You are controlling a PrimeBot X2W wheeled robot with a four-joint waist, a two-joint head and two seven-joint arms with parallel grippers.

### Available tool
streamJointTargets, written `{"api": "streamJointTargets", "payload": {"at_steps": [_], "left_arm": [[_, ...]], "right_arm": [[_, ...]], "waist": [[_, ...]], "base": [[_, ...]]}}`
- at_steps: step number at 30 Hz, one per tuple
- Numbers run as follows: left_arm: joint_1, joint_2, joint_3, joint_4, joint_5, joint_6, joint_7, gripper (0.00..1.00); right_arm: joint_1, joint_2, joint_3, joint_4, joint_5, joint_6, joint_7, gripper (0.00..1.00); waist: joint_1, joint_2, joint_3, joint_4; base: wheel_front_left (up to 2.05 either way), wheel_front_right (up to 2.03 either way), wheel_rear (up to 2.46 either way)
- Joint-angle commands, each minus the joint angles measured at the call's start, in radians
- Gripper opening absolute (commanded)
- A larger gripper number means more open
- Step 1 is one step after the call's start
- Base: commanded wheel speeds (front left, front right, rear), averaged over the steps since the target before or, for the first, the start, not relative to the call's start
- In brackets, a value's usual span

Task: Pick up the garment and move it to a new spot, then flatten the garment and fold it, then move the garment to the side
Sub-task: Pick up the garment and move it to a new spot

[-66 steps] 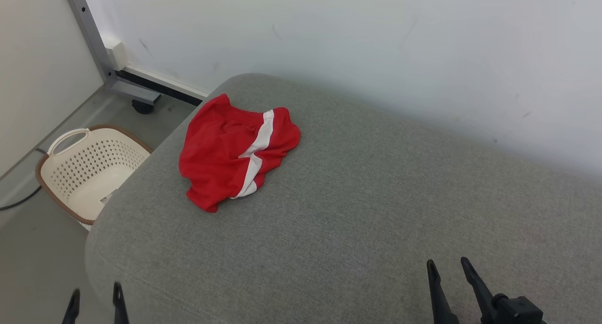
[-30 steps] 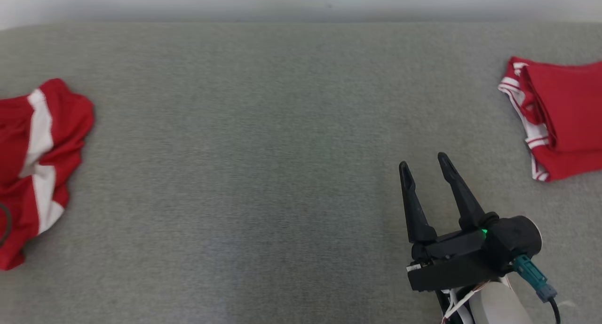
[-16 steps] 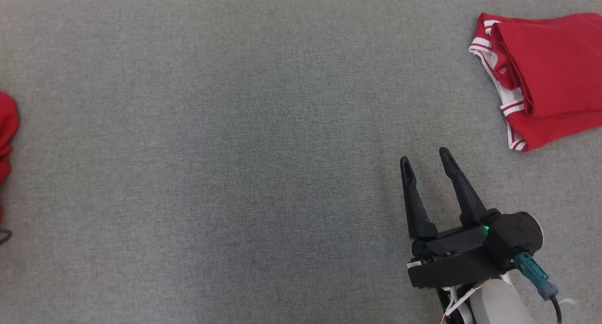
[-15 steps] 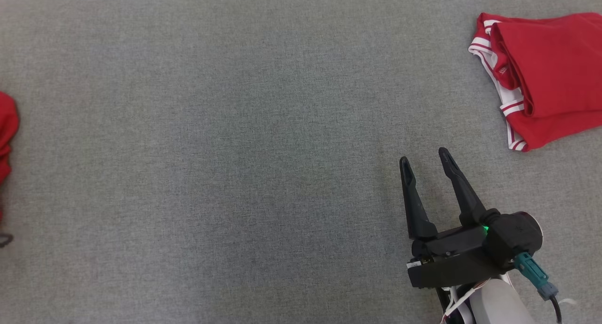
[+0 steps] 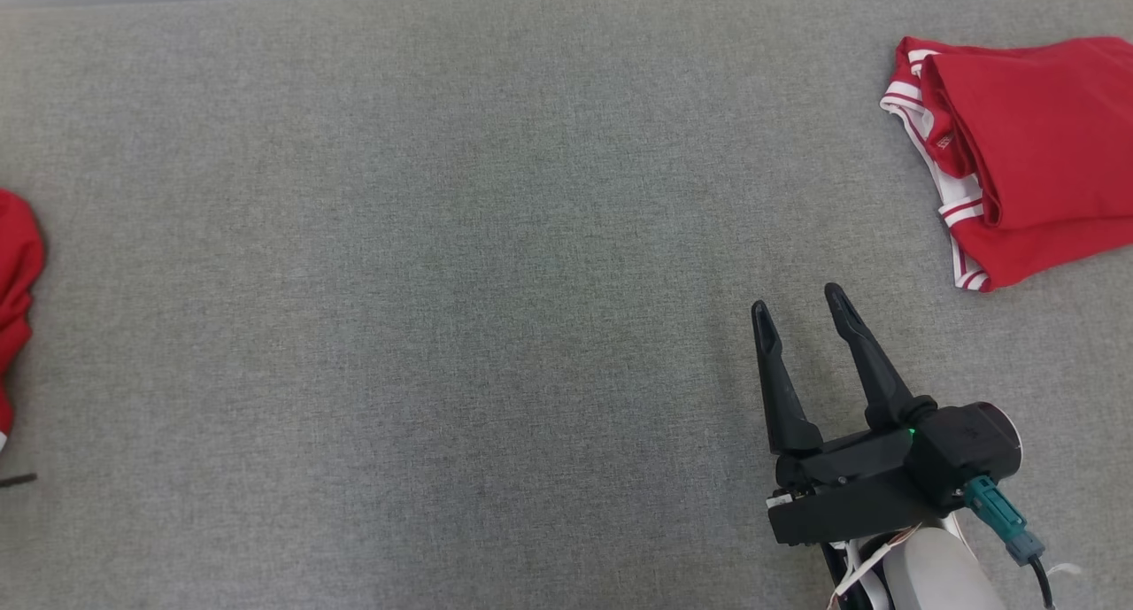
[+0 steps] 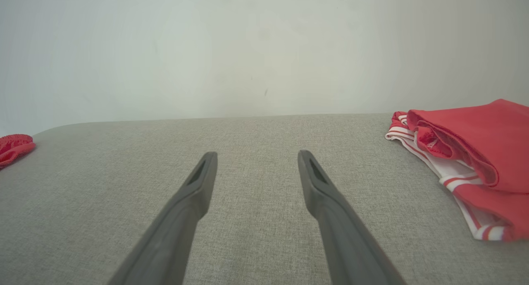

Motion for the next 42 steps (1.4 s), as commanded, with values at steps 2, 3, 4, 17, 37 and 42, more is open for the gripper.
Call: {"api": "streamJointTargets", "payload": {"at_steps": [2, 3, 4, 17, 37, 42], "left_arm": [[0.048, -0.009, -0.002, 0.013, 0.002, 0.001, -0.016, 1.0], [0.05, -0.008, -0.004, 0.006, 0.004, 0.001, -0.035, 0.27], [0.05, -0.011, -0.011, -0.002, 0.01, -0.001, -0.062, 0.0], [-0.021, -0.014, -0.054, -0.155, 0.041, -0.017, -0.421, 0.0], [-0.027, -0.171, -0.261, -0.733, -0.006, -0.02, -0.449, 0.0], [0.054, -0.213, -0.302, -0.9, -0.02, -0.002, -0.402, 0.0]], "right_arm": [[-0.003, 0.0, -0.006, 0.005, -0.009, -0.003, -0.002, 1.0], [0.0, 0.0, -0.007, 0.007, -0.009, -0.003, -0.002, 1.0], [0.003, 0.0, -0.008, 0.008, -0.009, -0.003, -0.002, 1.0], [0.021, 0.0, -0.045, 0.031, 0.014, -0.003, -0.002, 1.0], [0.074, 0.0, -0.074, 0.041, 0.07, -0.003, -0.002, 1.0], [0.094, 0.0, -0.082, 0.046, 0.089, -0.003, -0.002, 1.0]], "waist": [[0.0001, 0.0, -0.007, 0.006], [0.0001, 0.0, -0.01, 0.008], [0.0001, 0.0, -0.011, 0.01], [0.0001, 0.0, -0.098, 0.058], [0.0001, 0.0, -0.187, -0.116], [0.0001, 0.0, -0.201, -0.186]], "base": [[0.0, 0.0, 0.0], [0.0, 0.0, 0.0], [0.0, 0.0, 0.0], [0.0, 0.0, 0.0], [0.0, 0.0, 0.0], [0.0, 0.0, 0.0]]}}
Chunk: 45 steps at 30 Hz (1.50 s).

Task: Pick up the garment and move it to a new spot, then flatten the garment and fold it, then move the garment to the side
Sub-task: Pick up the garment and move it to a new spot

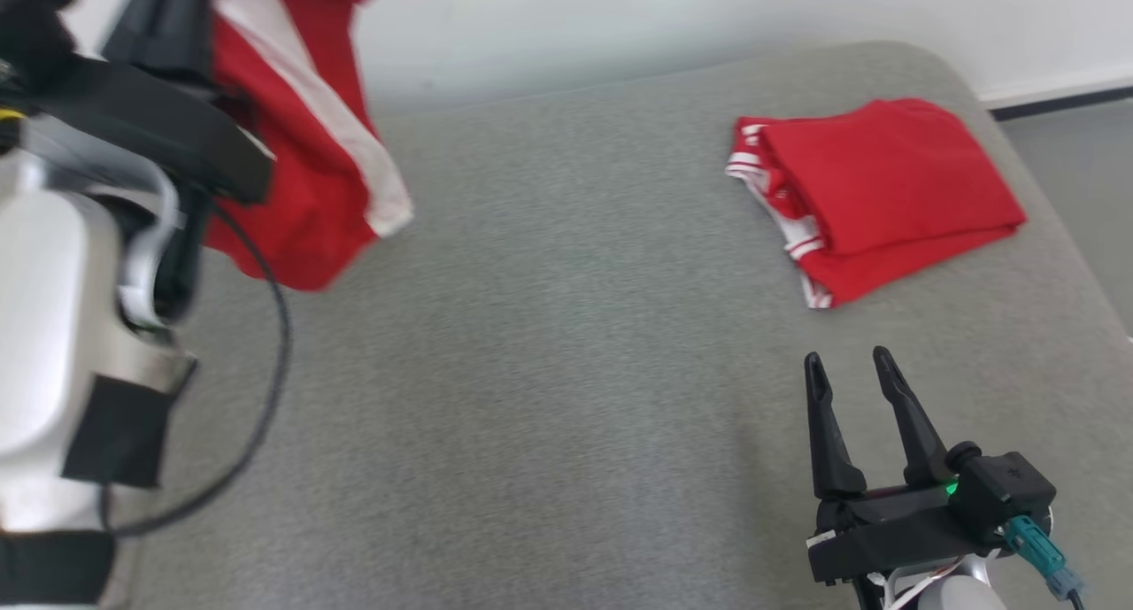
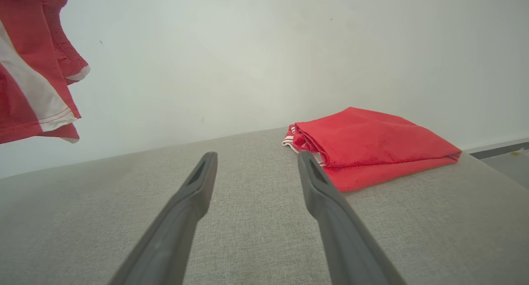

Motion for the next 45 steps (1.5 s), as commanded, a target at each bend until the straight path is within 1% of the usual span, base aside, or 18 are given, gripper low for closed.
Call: {"api": "streamJointTargets", "payload": {"at_steps": [1, 6, 10, 14, 15, 17, 19, 21, 22, 23, 24, 25, 28, 30, 36, 41, 43, 45], "left_arm": [[0.024, -0.009, -0.006, -0.023, -0.012, 0.006, 0.01, 0.0], [0.118, -0.052, -0.043, -0.099, -0.025, 0.025, 0.035, 0.0], [0.217, -0.082, -0.085, -0.1, -0.033, 0.024, 0.038, 0.0], [0.346, -0.131, -0.147, -0.045, -0.06, 0.015, 0.022, 0.0], [0.346, -0.131, -0.147, -0.045, -0.06, 0.015, 0.022, 0.0], [0.384, -0.149, -0.179, -0.008, -0.056, 0.008, 0.016, 0.0], [0.424, -0.173, -0.202, 0.042, -0.089, 0.0, 0.018, 0.0], [0.428, -0.154, -0.221, 0.094, -0.06, -0.001, 0.004, 0.0], [0.432, -0.155, -0.236, 0.115, -0.057, -0.004, -0.003, 0.0], [0.437, -0.168, -0.242, 0.132, -0.067, -0.008, -0.011, 0.39], [0.435, -0.174, -0.25, 0.144, -0.068, -0.011, -0.019, 0.75], [0.427, -0.172, -0.256, 0.153, -0.065, -0.012, -0.027, 1.0], [0.403, -0.168, -0.266, 0.158, -0.068, -0.013, -0.054, 1.0], [0.397, -0.178, -0.265, 0.145, -0.091, -0.016, -0.07, 1.0], [0.38, -0.155, -0.261, 0.082, -0.096, -0.015, -0.1, 1.0], [0.407, -0.107, -0.227, 0.025, -0.083, 0.018, -0.128, 1.0], [0.435, -0.092, -0.204, 0.006, -0.103, 0.026, -0.138, 1.0], [0.457, -0.054, -0.173, -0.01, -0.107, 0.04, -0.154, 1.0]], "right_arm": [[0.008, 0.0, -0.004, 0.001, 0.012, -0.003, -0.002, 1.0], [0.022, 0.0, 0.0, 0.007, 0.018, -0.003, -0.002, 1.0], [0.029, 0.0, 0.005, 0.008, 0.018, -0.003, -0.002, 1.0], [0.031, 0.0, 0.008, 0.013, 0.01, -0.003, -0.002, 1.0], [0.031, 0.0, 0.008, 0.013, 0.01, -0.003, -0.002, 1.0], [0.032, 0.0, 0.004, 0.016, 0.007, -0.003, -0.002, 1.0], [0.031, 0.0, 0.007, 0.021, 0.005, -0.003, -0.002, 1.0], [0.024, 0.0, 0.01, 0.026, 0.004, -0.003, -0.002, 1.0], [0.02, 0.0, 0.01, 0.026, 0.003, -0.003, -0.002, 1.0], [0.019, 0.0, 0.011, 0.027, 0.002, -0.003, -0.002, 1.0], [0.019, 0.0, 0.008, 0.027, 0.0, -0.003, -0.002, 1.0], [0.019, -0.001, 0.006, 0.027, -0.002, -0.003, -0.002, 1.0], [0.026, 0.0, 0.001, 0.028, -0.006, -0.003, -0.002, 1.0], [0.033, 0.0, -0.002, 0.027, -0.008, -0.003, -0.002, 1.0], [0.051, 0.0, -0.011, 0.031, -0.008, -0.003, -0.002, 1.0], [0.058, -0.001, -0.021, 0.027, -0.013, -0.003, -0.002, 1.0], [0.056, 0.0, -0.028, 0.024, -0.017, -0.003, -0.002, 1.0], [0.055, -0.001, -0.034, 0.023, -0.023, -0.003, -0.002, 1.0]], "waist": [[0.0001, 0.0, -0.019, -0.062], [0.0001, 0.0, -0.024, -0.098], [0.0001, 0.0, -0.028, -0.116], [0.0001, 0.0, -0.03, -0.122], [0.0001, 0.0, -0.03, -0.122], [0.0001, 0.0, -0.031, -0.118], [0.0001, 0.0, -0.033, -0.113], [0.0001, 0.0, -0.036, -0.108], [0.0001, 0.0, -0.038, -0.104], [0.0001, 0.0, -0.04, -0.1], [0.0001, 0.0, -0.043, -0.094], [0.0001, 0.0, -0.047, -0.088], [0.0001, 0.0, -0.057, -0.065], [0.0001, 0.0, -0.065, -0.05], [0.0001, 0.0, -0.091, 0.003], [0.0001, 0.0, -0.103, 0.045], [0.0001, 0.0, -0.107, 0.06], [0.0001, 0.0, -0.111, 0.071]], "base": [[0.0, 0.0, 0.0], [0.0, 0.0, 0.0], [0.0, 0.0, 0.0], [0.0, 0.0, 0.0], [0.0, 0.0, 0.0], [0.0, 0.0, 0.0], [0.0, 0.0, 0.0], [0.0, 0.0, 0.0], [0.0, 0.0, 0.0], [0.0, 0.0, 0.0], [0.0, 0.0, 0.0], [0.0, 0.0, 0.0], [0.0, 0.0, 0.0], [0.0, 0.0, 0.0], [0.0, 0.0, 0.0], [0.0, 0.0, 0.0], [0.0, 0.0, 0.0], [0.0, 0.0, 0.0]]}}
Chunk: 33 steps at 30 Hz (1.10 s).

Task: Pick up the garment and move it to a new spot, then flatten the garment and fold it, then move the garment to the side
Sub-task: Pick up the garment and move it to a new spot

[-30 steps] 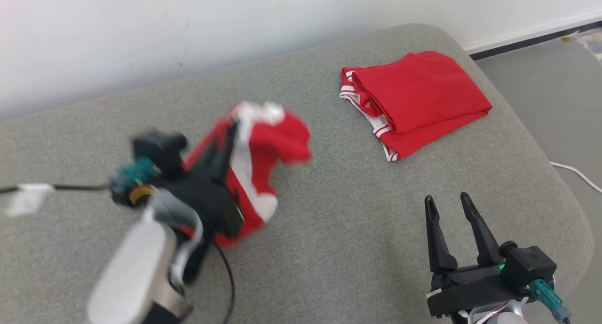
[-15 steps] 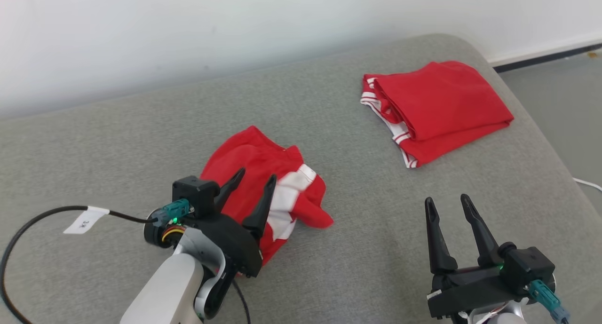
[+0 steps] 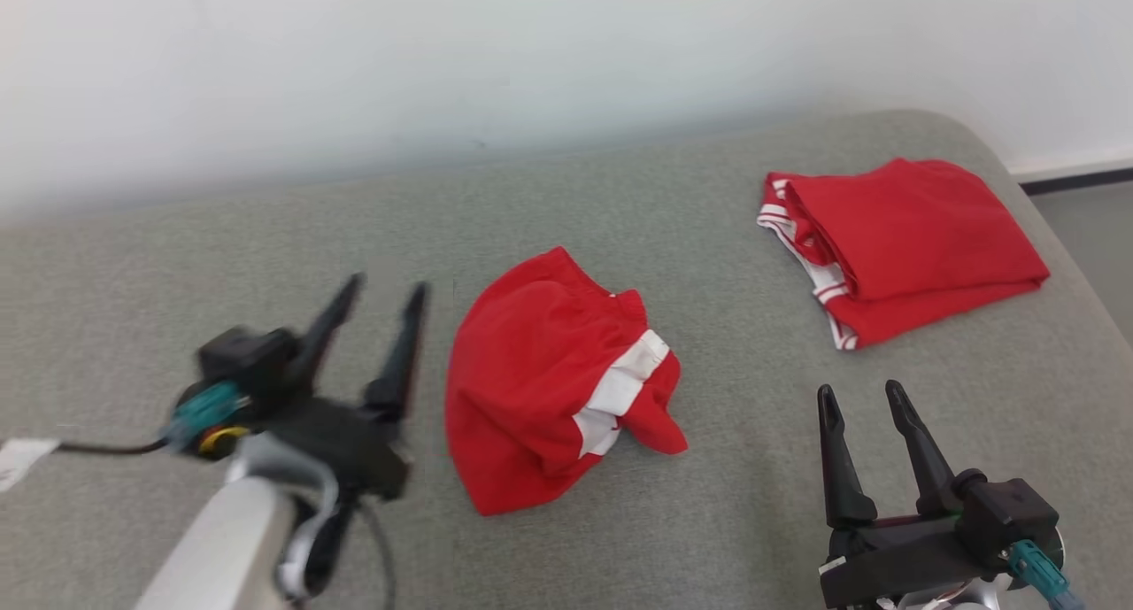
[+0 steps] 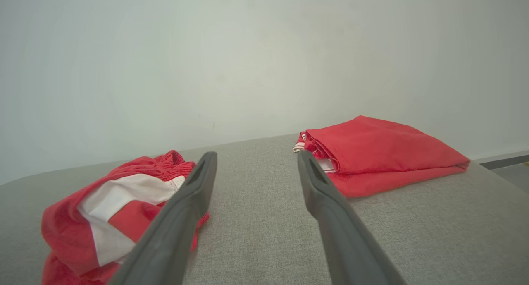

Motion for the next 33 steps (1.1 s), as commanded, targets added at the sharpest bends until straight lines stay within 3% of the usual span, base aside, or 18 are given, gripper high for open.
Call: {"api": "streamJointTargets", "payload": {"at_steps": [1, 7, 15, 20, 33], "left_arm": [[0.032, 0.035, 0.022, -0.011, 0.004, 0.013, -0.017, 1.0], [0.141, 0.113, 0.111, -0.04, -0.023, 0.048, -0.086, 1.0], [0.293, 0.141, 0.189, -0.108, 0.023, 0.118, -0.143, 1.0], [0.391, 0.098, 0.256, -0.196, 0.083, 0.152, -0.149, 1.0], [0.566, -0.045, 0.397, -0.246, 0.298, 0.116, -0.15, 1.0]], "right_arm": [[0.006, -0.001, -0.005, -0.002, -0.008, -0.003, -0.002, 1.0], [0.011, -0.001, -0.022, -0.003, -0.022, -0.003, -0.002, 1.0], [0.024, -0.001, -0.038, -0.01, -0.036, -0.003, -0.002, 1.0], [0.032, 0.0, -0.043, -0.015, -0.045, -0.003, -0.002, 1.0], [0.08, -0.001, -0.034, 0.015, -0.044, -0.003, -0.002, 1.0]], "waist": [[0.0, 0.0, -0.014, 0.025], [0.0, 0.0, -0.028, 0.055], [0.0, 0.0, -0.037, 0.081], [0.0, 0.0, -0.048, 0.094], [0.0, 0.0, -0.084, 0.127]], "base": [[0.0, 0.0, 0.0], [0.0, 0.0, 0.0], [0.0, 0.0, 0.0], [0.0, 0.0, 0.0], [0.0, 0.0, 0.0]]}}
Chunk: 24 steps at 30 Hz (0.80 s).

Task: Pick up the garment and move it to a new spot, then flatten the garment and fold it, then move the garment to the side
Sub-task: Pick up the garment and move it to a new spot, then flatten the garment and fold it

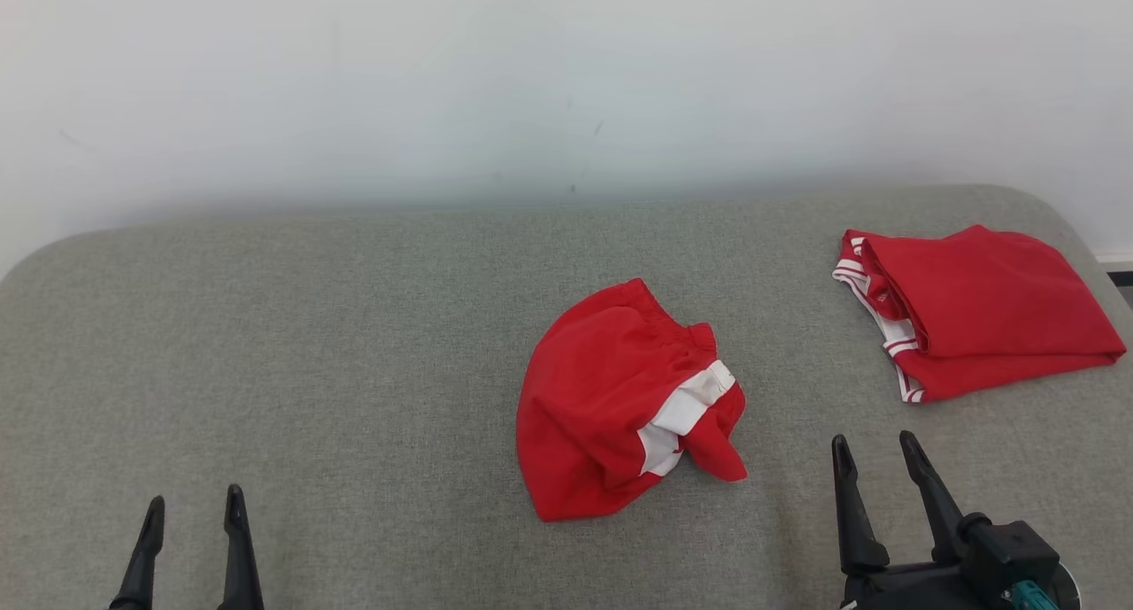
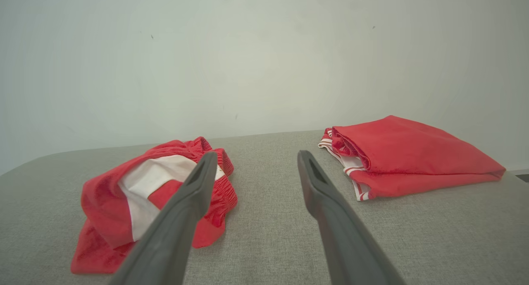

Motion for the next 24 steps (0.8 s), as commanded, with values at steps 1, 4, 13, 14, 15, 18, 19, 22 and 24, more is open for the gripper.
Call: {"api": "streamJointTargets", "payload": {"at_steps": [1, 4, 13, 14, 15, 18, 19, 22, 24], "left_arm": [[0.016, -0.008, 0.01, -0.001, 0.011, -0.005, -0.005, 1.0], [0.028, -0.02, 0.026, 0.022, 0.05, -0.029, -0.005, 1.0], [0.03, -0.042, 0.022, 0.101, 0.119, -0.08, -0.005, 1.0], [0.028, -0.042, 0.022, 0.112, 0.124, -0.084, -0.005, 1.0], [0.024, -0.043, 0.023, 0.118, 0.124, -0.088, -0.005, 1.0], [0.017, -0.046, 0.023, 0.143, 0.133, -0.096, -0.005, 1.0], [0.014, -0.045, 0.026, 0.151, 0.133, -0.1, -0.005, 1.0], [0.003, -0.047, 0.03, 0.16, 0.141, -0.105, -0.005, 1.0], [0.005, -0.05, 0.032, 0.162, 0.15, -0.104, -0.005, 1.0]], "right_arm": [[0.009, 0.0, 0.001, 0.003, 0.003, -0.003, -0.002, 1.0], [0.022, -0.001, -0.001, 0.025, -0.001, -0.003, -0.002, 1.0], [0.029, 0.0, 0.004, 0.073, 0.003, -0.003, -0.002, 1.0], [0.029, 0.0, 0.006, 0.077, 0.002, -0.003, -0.002, 1.0], [0.029, 0.0, 0.007, 0.08, 0.002, -0.003, -0.002, 1.0], [0.028, 0.0, 0.008, 0.086, 0.0, -0.003, -0.002, 1.0], [0.027, 0.0, 0.008, 0.088, -0.002, -0.003, -0.002, 1.0], [0.025, 0.0, 0.007, 0.092, -0.005, -0.003, -0.002, 1.0], [0.025, 0.0, 0.006, 0.094, -0.006, -0.003, -0.002, 1.0]], "waist": [[0.0001, 0.0, -0.004, 0.003], [0.0001, 0.0, -0.009, 0.006], [0.0001, 0.0, -0.021, 0.008], [0.0001, 0.0, -0.022, 0.008], [0.0001, 0.0, -0.023, 0.007], [0.0001, 0.0, -0.025, 0.007], [0.0001, 0.0, -0.025, 0.008], [0.0001, 0.0, -0.026, 0.01], [0.0001, 0.0, -0.027, 0.012]], "base": [[0.0, 0.0, 0.0], [0.0, 0.0, 0.0], [0.0, 0.0, 0.0], [0.0, 0.0, 0.0], [0.0, 0.0, 0.0], [0.0, 0.0, 0.0], [0.0, 0.0, 0.0], [0.0, 0.0, 0.0], [0.0, 0.0, 0.0]]}}
